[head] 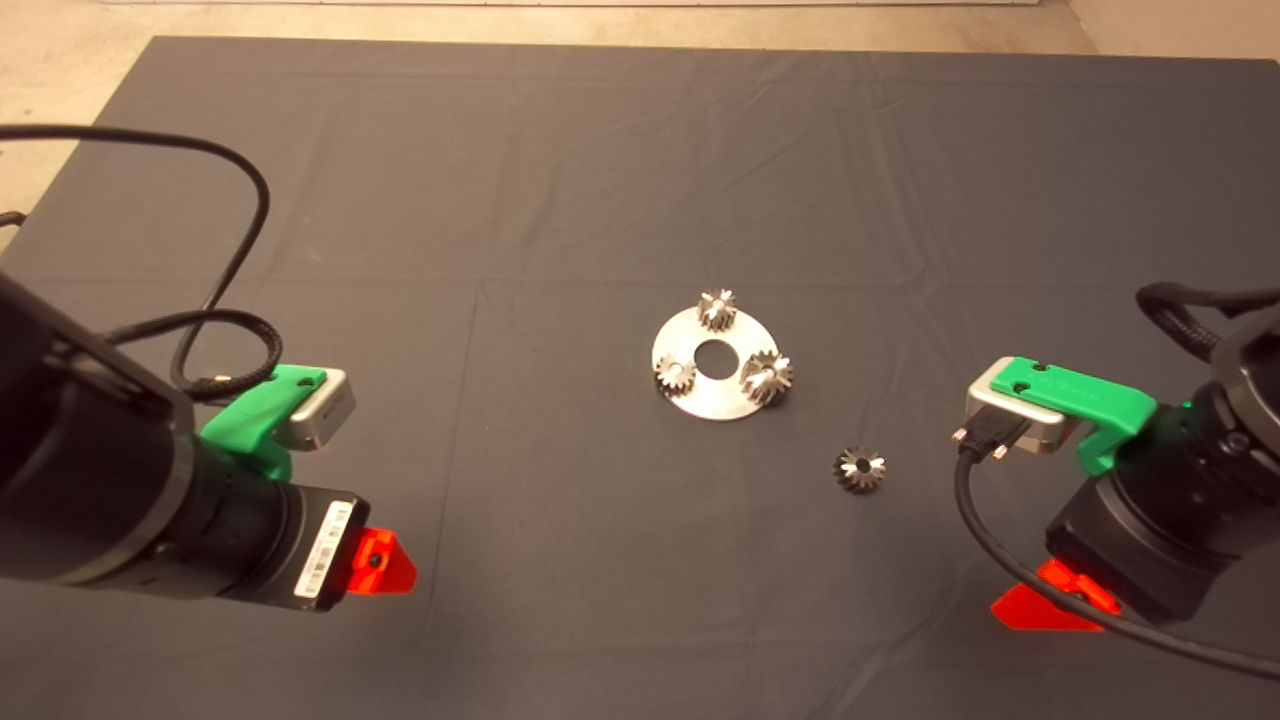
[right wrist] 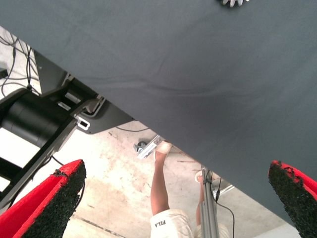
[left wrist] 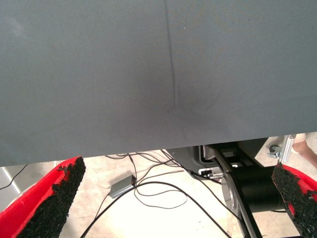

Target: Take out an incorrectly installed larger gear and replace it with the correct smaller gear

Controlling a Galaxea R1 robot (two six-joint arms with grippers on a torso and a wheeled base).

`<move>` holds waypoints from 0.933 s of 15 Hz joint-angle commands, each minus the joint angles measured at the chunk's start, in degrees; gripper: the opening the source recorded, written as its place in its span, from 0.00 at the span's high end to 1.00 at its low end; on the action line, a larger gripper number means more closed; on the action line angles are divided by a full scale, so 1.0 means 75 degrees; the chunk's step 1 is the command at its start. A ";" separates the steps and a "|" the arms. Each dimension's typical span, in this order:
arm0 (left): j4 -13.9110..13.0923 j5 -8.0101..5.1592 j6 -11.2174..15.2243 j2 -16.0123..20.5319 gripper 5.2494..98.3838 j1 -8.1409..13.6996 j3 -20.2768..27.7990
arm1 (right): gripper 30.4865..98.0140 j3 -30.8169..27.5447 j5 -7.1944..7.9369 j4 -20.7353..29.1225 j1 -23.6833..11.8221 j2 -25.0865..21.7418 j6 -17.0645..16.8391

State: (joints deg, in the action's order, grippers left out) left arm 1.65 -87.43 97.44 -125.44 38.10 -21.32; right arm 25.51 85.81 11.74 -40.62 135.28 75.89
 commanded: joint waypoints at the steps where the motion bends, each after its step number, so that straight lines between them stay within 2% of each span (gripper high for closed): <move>1: -0.0149 -0.0085 0.0004 -0.0014 0.01 0.0066 0.0140 | 0.00 0.0123 0.0055 -0.0358 -0.0128 0.0040 -0.0378; 4: -0.0147 -0.0118 0.0004 -0.0004 0.01 0.0066 0.0114 | 0.00 0.0144 0.0055 -0.0379 -0.0139 0.0040 -0.0436; 5: -0.0138 -0.0120 0.0004 -0.0010 0.01 0.0071 0.0114 | 0.00 0.0297 0.0055 -0.0497 -0.0122 0.0052 -0.0647; 8: -0.0141 -0.0132 0.0004 -0.0039 0.01 0.0073 0.0114 | 0.00 0.1213 0.0074 -0.1275 0.0067 0.0052 -0.1863; 9: -0.0149 -0.0132 0.0004 -0.0039 0.01 0.0072 0.0114 | 0.00 0.1524 0.0078 -0.1473 0.0178 0.0052 -0.2393; 10: -0.0147 -0.0143 0.0004 -0.0027 0.01 0.0066 0.0114 | 0.00 0.1906 0.0078 -0.1777 0.0567 0.0089 -0.2913; 12: -0.0145 -0.0167 0.0004 -0.0027 0.01 0.0066 0.0114 | 0.00 0.2729 0.0067 -0.2410 0.1155 0.0335 -0.3678; 14: -0.0149 -0.0178 0.0016 -0.0016 0.01 0.0066 0.0114 | 0.00 0.3400 0.0067 -0.3083 0.1767 0.0785 -0.3860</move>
State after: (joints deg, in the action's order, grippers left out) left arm 1.51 -87.43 97.46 -125.58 38.10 -21.32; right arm 40.37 86.21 0.73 -35.78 136.13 52.92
